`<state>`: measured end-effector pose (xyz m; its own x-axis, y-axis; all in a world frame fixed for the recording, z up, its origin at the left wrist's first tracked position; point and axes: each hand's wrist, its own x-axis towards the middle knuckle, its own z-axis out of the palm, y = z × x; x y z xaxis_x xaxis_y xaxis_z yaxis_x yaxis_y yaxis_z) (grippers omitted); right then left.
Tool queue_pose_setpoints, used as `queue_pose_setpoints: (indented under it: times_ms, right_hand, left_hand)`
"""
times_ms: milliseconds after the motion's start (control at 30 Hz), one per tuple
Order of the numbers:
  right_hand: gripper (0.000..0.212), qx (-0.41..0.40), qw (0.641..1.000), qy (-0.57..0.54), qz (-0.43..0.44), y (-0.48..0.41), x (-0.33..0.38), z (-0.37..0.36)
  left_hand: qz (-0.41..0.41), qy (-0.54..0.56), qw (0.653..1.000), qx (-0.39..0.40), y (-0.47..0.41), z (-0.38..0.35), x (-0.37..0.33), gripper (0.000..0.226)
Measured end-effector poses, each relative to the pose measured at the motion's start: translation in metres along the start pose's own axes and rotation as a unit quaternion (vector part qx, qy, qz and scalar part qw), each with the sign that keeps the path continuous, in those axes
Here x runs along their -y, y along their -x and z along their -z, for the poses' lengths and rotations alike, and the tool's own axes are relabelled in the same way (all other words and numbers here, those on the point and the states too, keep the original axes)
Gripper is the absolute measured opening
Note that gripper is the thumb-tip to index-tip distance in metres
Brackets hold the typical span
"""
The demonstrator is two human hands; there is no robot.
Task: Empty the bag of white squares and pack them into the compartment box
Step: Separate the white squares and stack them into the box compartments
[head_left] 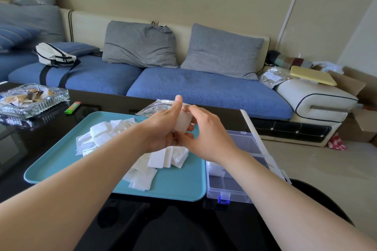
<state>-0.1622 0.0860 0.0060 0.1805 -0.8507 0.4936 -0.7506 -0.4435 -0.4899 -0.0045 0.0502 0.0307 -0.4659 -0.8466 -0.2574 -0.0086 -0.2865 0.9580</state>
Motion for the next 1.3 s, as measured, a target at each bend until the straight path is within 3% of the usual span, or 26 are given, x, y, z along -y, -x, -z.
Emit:
queue_pose_setpoints:
  times_ms: [67,233,367,533,700,900,1300]
  right_hand:
    - [0.052,0.005,1.0,0.002,-0.008,0.0,0.002,0.001]
    - [0.036,-0.004,0.997,-0.063,-0.038,0.001,0.008,0.008]
    - [0.042,-0.05,0.986,-0.125,-0.096,-0.004,0.009,0.01]
    - [0.018,-0.109,0.987,-0.089,-0.081,-0.006,0.005,0.009]
    - [0.01,-0.14,0.98,-0.09,-0.112,-0.008,0.0,0.012]
    - [0.014,-0.078,0.976,-0.086,-0.182,-0.008,-0.003,0.013]
    - [0.012,-0.078,0.983,-0.071,-0.153,-0.005,0.01,0.012]
  left_hand:
    - [-0.014,-0.013,1.0,0.006,0.0,0.001,0.0,0.074]
    - [-0.038,-0.005,0.999,-0.01,-0.001,0.0,0.001,0.028]
    - [-0.018,0.022,1.0,0.007,-0.001,0.002,0.0,0.042]
    - [-0.021,0.054,0.998,0.02,-0.003,0.003,0.002,0.048]
    - [-0.047,-0.014,0.998,-0.042,-0.004,0.002,0.002,0.034]
    - [-0.054,0.032,0.998,-0.03,-0.008,0.003,0.005,0.027]
    - [-0.035,0.081,0.996,0.02,-0.007,0.0,0.004,0.051]
